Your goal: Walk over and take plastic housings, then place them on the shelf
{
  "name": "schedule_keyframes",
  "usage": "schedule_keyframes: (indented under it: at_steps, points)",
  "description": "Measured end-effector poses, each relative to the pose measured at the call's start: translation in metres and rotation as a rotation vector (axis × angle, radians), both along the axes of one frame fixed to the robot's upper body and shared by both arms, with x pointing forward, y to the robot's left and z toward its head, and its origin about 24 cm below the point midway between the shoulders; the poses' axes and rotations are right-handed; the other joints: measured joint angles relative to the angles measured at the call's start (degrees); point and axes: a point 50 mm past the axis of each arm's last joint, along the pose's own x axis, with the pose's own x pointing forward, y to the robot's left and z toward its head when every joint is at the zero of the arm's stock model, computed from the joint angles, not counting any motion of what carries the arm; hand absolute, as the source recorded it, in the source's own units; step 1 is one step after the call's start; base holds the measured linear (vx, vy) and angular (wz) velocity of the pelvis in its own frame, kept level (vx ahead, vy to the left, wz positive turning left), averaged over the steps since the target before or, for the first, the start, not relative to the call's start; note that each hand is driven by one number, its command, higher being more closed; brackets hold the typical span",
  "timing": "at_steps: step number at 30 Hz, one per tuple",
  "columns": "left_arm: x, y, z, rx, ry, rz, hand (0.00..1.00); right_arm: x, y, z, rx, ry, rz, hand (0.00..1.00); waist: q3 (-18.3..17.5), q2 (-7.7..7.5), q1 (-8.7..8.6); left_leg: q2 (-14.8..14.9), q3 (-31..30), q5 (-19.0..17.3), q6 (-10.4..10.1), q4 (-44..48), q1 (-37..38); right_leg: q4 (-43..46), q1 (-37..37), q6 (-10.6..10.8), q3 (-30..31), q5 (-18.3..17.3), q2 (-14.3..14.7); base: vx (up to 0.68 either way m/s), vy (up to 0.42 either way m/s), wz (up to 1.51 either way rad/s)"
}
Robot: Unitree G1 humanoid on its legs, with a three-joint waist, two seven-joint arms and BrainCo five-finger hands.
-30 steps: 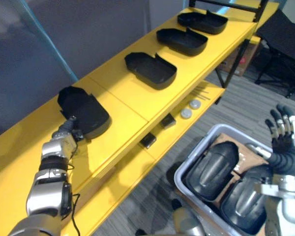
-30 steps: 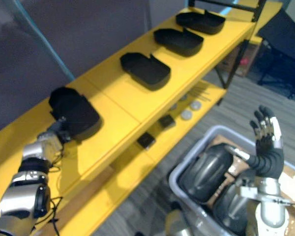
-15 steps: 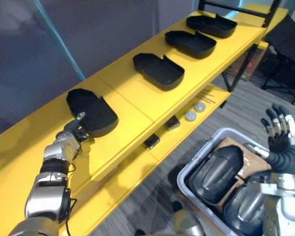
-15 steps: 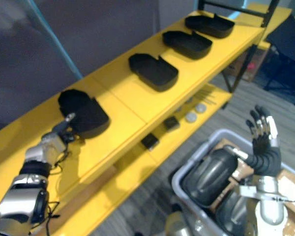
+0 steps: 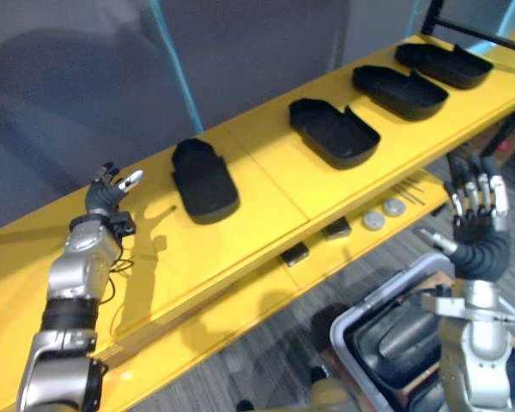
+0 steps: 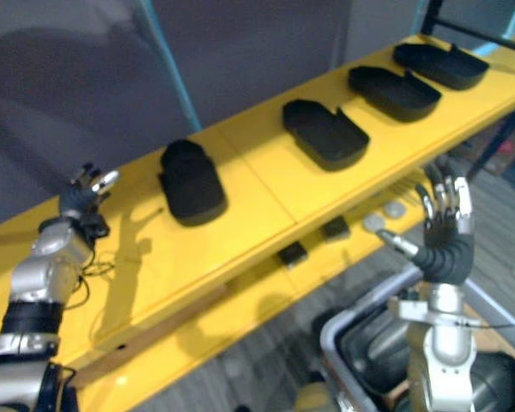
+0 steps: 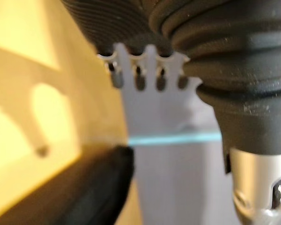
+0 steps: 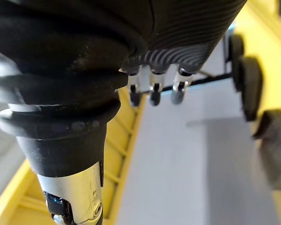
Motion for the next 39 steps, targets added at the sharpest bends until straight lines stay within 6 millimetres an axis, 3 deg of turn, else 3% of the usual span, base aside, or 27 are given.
schedule_keyframes:
  at_steps: [5,12,13,16,19,20,27,32,35,39]
  points:
    - [-0.043,-0.013,0.021,-0.025,-0.276,-0.01,0.0,0.005,0.003,0.004,0.002,-0.023,-0.019,0.0,-2.52,-0.25,2.89,-0.39,-3.27,0.79,0.07,-0.97,-0.04,-1.79,2.17,-0.01,-3.4,0.01,-0.45,0.02,-0.019,0.34]
    - [-0.107,0.017,0.023,0.126,-0.515,0.424,0.0,0.015,0.005,-0.008,0.032,0.015,-0.055,0.0,-4.27,-1.36,6.64,-0.7,-6.68,1.04,-0.11,-0.91,-0.89,-5.22,4.81,-0.16,-7.4,0.75,-0.48,0.0,-0.02,0.28]
    - [-0.125,0.02,0.029,0.17,-0.592,0.524,0.0,0.015,0.007,-0.008,0.023,0.014,-0.06,0.0,-4.55,-1.81,7.72,-0.78,-7.41,1.11,-0.1,-0.94,-1.21,-5.66,4.92,-0.17,-7.79,0.88,-0.51,0.03,-0.018,0.22]
    - [-0.155,0.015,0.032,0.214,-0.687,0.613,0.0,0.016,0.009,-0.009,0.014,0.024,-0.088,0.0,-4.93,-2.87,8.86,-1.08,-8.87,1.11,-0.1,-0.95,-1.27,-6.12,5.8,-0.17,-9.37,0.88,-0.78,0.04,-0.006,0.23]
    - [-0.165,0.01,0.027,0.247,-0.687,0.634,0.0,0.017,0.009,-0.009,0.018,0.023,-0.096,0.0,-4.74,-3.29,9.55,-1.32,-9.63,1.11,-0.09,-0.95,-1.24,-6.4,6.69,-0.17,-10.39,0.88,-1.0,0.03,0.002,0.19]
    - [-0.173,0.01,0.028,0.29,-0.71,0.637,0.0,0.024,0.006,-0.012,0.047,0.044,-0.115,0.0,-3.41,-6.75,9.71,-1.55,-9.66,1.09,-0.07,-1.51,-0.96,-6.31,6.67,-0.18,-10.69,0.71,-1.23,0.0,0.0,0.05]
    - [-0.172,0.007,0.024,0.261,-0.703,0.641,0.0,0.023,0.009,-0.016,0.074,0.053,-0.112,0.0,-3.02,-7.14,9.47,-1.4,-9.59,1.0,0.05,-0.79,-1.83,-5.17,5.47,-0.25,-10.51,0.66,-1.29,0.0,0.0,-0.01]
    - [-0.163,-0.007,0.013,0.155,-0.677,0.623,0.0,0.023,0.016,-0.021,0.09,0.072,-0.074,0.0,-0.01,-8.09,9.3,-1.93,-10.9,0.6,0.62,1.2,-4.12,-1.58,3.54,0.23,-10.96,-0.58,-2.45,-0.06,0.015,0.11]
    - [-0.162,-0.011,0.001,0.071,-0.614,0.692,0.0,0.027,0.037,-0.024,0.099,0.083,0.057,0.0,0.73,-8.1,9.59,-2.65,-11.84,0.69,0.86,1.01,-4.15,-0.46,3.64,0.67,-12.0,-1.27,-3.29,-0.04,0.034,0.2]
    - [-0.165,-0.01,-0.007,0.033,-0.552,0.802,0.0,0.042,0.088,-0.015,0.059,0.085,0.36,0.0,0.71,-8.13,10.92,-3.37,-14.3,2.49,1.06,-1.19,-4.03,0.0,3.78,0.8,-14.27,-1.61,-3.76,0.0,0.01,0.31]
